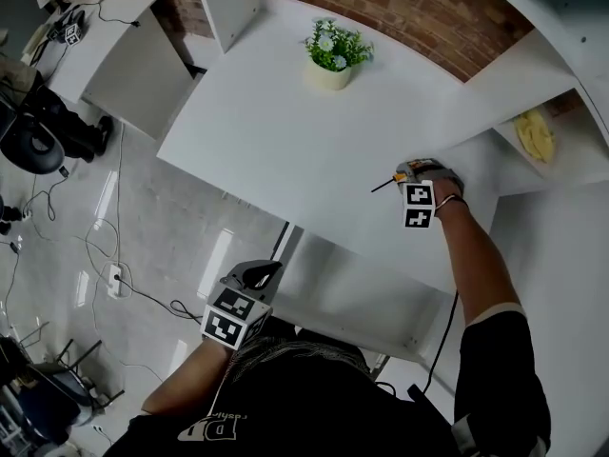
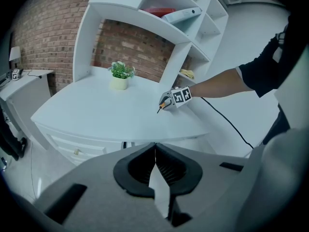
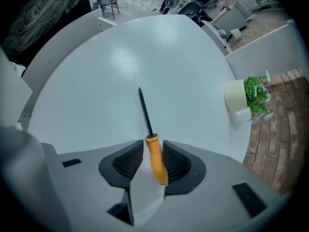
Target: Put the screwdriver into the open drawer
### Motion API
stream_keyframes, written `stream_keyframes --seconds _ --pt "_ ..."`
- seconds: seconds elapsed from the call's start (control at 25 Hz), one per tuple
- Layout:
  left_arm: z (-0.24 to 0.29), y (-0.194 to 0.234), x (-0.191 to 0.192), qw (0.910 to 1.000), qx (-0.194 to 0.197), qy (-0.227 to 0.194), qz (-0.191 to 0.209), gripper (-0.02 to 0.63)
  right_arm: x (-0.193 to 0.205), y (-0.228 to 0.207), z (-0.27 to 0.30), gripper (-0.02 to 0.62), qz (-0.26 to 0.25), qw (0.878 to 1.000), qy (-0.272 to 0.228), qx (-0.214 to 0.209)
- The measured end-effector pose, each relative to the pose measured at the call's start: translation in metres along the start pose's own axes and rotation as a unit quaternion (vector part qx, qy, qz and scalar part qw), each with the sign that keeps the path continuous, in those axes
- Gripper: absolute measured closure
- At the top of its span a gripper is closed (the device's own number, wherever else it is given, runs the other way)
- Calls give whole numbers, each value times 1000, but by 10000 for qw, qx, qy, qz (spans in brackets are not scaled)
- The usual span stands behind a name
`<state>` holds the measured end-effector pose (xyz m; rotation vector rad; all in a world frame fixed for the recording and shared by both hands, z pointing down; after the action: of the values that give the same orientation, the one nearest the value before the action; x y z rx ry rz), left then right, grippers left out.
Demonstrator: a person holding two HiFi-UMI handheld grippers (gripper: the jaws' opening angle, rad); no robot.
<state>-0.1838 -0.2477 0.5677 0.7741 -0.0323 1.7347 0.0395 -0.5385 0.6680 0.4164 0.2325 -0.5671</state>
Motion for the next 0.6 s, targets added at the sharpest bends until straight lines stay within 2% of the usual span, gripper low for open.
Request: stream_keyframes --seconds 0.32,0.6 --pt "2 -1 3 9999 24 -52 -115 588 -7 2 4 509 -1176 9921 300 -325" --pt "0 -4 9 9999 55 -46 -152 588 -9 5 2 518 -1040 9934 426 -247"
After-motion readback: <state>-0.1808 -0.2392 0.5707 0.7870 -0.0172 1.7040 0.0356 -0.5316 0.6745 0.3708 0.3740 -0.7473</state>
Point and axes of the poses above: the fingertips, and each gripper's own axes: z forward along the fingers, y to its left, x out of its underside, the point moved 5 cm from there along -z, backward along the fingers, and after that the axes turned 12 degrees about y, right-handed, at the moved point
